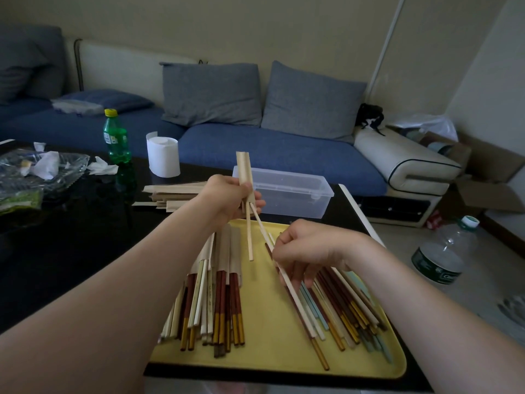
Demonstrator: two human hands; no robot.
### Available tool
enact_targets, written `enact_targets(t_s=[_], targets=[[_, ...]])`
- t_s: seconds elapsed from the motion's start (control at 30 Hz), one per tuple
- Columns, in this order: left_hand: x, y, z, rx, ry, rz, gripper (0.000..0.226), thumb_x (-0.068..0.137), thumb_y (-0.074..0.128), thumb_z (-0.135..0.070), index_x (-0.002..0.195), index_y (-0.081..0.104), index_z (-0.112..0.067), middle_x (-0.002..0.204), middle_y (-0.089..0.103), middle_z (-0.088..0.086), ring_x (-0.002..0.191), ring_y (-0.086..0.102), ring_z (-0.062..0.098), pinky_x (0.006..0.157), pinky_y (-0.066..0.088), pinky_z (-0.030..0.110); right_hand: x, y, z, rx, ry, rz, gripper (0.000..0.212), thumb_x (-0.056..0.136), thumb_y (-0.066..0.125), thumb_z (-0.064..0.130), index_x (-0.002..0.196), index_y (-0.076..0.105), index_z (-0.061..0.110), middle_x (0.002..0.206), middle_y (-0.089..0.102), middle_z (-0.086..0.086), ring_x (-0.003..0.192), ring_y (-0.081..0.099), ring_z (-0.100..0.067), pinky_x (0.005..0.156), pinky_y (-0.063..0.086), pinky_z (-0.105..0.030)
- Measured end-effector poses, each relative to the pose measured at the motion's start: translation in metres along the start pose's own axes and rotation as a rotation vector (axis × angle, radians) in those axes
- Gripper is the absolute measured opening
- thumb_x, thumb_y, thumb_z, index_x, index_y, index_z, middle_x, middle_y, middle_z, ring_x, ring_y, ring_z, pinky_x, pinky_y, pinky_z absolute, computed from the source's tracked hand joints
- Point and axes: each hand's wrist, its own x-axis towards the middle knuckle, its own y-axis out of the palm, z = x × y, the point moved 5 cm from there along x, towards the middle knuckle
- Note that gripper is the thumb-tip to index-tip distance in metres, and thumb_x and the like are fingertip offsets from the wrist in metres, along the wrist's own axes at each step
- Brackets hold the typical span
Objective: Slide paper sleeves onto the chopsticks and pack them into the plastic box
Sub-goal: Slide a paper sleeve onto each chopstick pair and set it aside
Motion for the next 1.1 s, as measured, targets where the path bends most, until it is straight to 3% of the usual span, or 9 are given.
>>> enact_targets(t_s=[0.2,0.37,0.5,0.67,0.87,1.1], targets=[[-0.004,0.009,-0.001,-0.046,-0.016,0.096,0.026,0.107,0.057,-0.009,0.129,0.057,0.004,0.111,0.075,0.020,0.089,0.080,0.026,0.064,0.064,0.032,0.005,-0.003,0.001,0.347,-0.067,-0.144,0.017,0.100,0.071,0.007,0.117,0.071,0.003,0.090,0.081,-0.013,0.077,0.079,-0.023,0.066,0.063,-0.031],[-0.008,0.015,0.002,0.048,-0.078,0.194,0.023,0.105,0.060,-0.011,0.125,0.062,0.002,0.106,0.079,0.018,0.090,0.080,0.027,0.065,0.065,0.035,0.016,-0.009,-0.006,0.604,-0.086,-0.388,0.047,0.093,0.084,0.008,0.129,0.054,0.015,0.089,0.083,-0.015,0.080,0.082,-0.027,0.072,0.066,-0.039],[-0.008,0.014,0.006,0.134,-0.138,0.193,0.024,0.102,0.066,-0.011,0.123,0.061,-0.001,0.105,0.078,0.019,0.087,0.080,0.028,0.066,0.066,0.036,0.015,-0.011,-0.007,0.655,-0.094,-0.496,0.054,0.092,0.087,0.011,0.131,0.051,0.020,0.087,0.082,-0.013,0.076,0.081,-0.025,0.074,0.068,-0.040],[-0.002,0.008,0.006,0.121,-0.112,0.109,0.031,0.102,0.066,-0.010,0.129,0.058,0.002,0.109,0.074,0.023,0.079,0.080,0.026,0.060,0.064,0.034,0.011,-0.007,-0.002,0.570,-0.047,-0.377,0.046,0.090,0.087,0.008,0.126,0.060,0.017,0.093,0.083,-0.013,0.082,0.083,-0.026,0.074,0.068,-0.041],[0.005,-0.005,0.009,0.260,-0.154,0.067,0.034,0.098,0.073,-0.016,0.125,0.059,-0.004,0.100,0.078,0.018,0.082,0.080,0.027,0.074,0.067,0.045,0.012,-0.002,0.005,0.590,-0.076,-0.362,0.051,0.089,0.084,-0.003,0.130,0.061,0.016,0.095,0.083,-0.014,0.087,0.083,-0.027,0.071,0.068,-0.038],[0.003,-0.025,0.007,0.510,-0.188,0.046,0.021,0.099,0.066,-0.022,0.116,0.066,-0.011,0.100,0.076,0.012,0.081,0.073,0.021,0.065,0.057,0.030,0.025,0.015,0.022,0.464,-0.079,-0.252,0.026,0.096,0.082,0.017,0.120,0.074,0.010,0.098,0.084,-0.010,0.078,0.081,-0.018,0.060,0.060,-0.026]])
